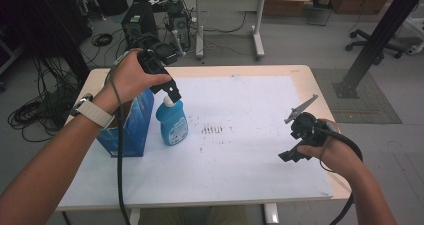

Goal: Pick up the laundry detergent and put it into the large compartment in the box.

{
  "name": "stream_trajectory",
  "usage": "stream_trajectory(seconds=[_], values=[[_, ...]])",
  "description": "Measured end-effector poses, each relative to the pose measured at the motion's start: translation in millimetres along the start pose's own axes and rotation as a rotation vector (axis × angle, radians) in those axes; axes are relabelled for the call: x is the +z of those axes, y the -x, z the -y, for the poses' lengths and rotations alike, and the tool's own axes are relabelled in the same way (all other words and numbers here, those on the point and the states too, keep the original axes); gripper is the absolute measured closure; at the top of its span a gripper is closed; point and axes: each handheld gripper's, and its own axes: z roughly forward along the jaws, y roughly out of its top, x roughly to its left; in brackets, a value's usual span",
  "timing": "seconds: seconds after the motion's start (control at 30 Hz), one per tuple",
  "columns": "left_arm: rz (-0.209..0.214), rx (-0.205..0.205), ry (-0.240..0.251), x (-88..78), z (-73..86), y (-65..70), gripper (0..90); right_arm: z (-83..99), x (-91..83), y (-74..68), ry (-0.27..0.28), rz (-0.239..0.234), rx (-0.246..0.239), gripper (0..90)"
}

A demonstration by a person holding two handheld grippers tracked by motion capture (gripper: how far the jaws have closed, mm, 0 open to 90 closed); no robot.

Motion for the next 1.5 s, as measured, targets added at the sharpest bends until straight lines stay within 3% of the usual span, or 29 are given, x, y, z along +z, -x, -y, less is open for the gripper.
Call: stream_trajectory(seconds=[0.4,1.1,1.5], values=[[0.018,-0.005,0.029,7.9,0.8,-5.6,9.1,1.7,1.6,1.5,-0.004,-0.001,0.006,10.4],[0.036,-0.014,0.011,31.6,5.9,-11.9,9.1,2.5,4.9,1.9,-0.006,-0.006,0.007,10.5],[0.052,0.005,-0.007,42.1,6.2,-13.0,8.9,3.4,6.0,1.3,-0.013,-0.009,0.005,10.4]])
